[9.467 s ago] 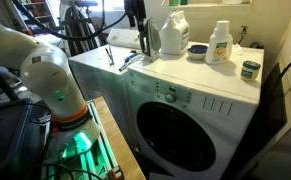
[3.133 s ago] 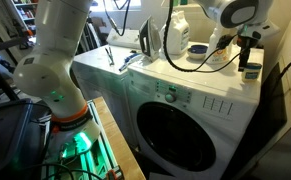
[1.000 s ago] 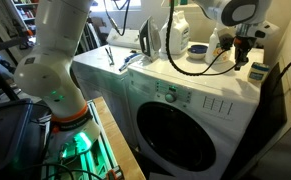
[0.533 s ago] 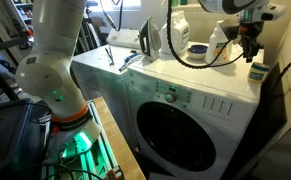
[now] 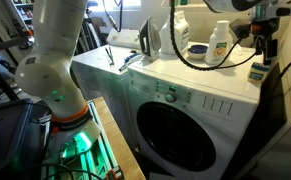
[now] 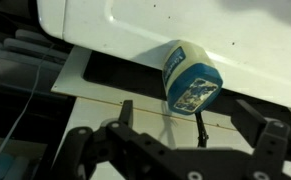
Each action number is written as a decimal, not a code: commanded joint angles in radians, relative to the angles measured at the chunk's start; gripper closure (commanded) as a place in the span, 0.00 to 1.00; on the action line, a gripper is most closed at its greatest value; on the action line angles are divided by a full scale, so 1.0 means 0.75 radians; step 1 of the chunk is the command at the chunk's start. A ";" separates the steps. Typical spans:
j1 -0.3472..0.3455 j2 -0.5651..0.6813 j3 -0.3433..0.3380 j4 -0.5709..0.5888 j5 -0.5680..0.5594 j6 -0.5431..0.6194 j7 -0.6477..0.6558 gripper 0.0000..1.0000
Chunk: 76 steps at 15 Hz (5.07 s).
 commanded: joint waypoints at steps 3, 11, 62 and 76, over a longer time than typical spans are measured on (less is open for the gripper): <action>-0.022 0.093 0.012 0.024 0.044 0.077 0.125 0.00; -0.022 0.165 0.039 0.023 0.152 0.213 0.143 0.00; 0.093 -0.203 0.018 -0.308 0.016 0.003 0.768 0.02; 0.049 -0.125 0.058 -0.248 0.111 -0.013 0.741 0.36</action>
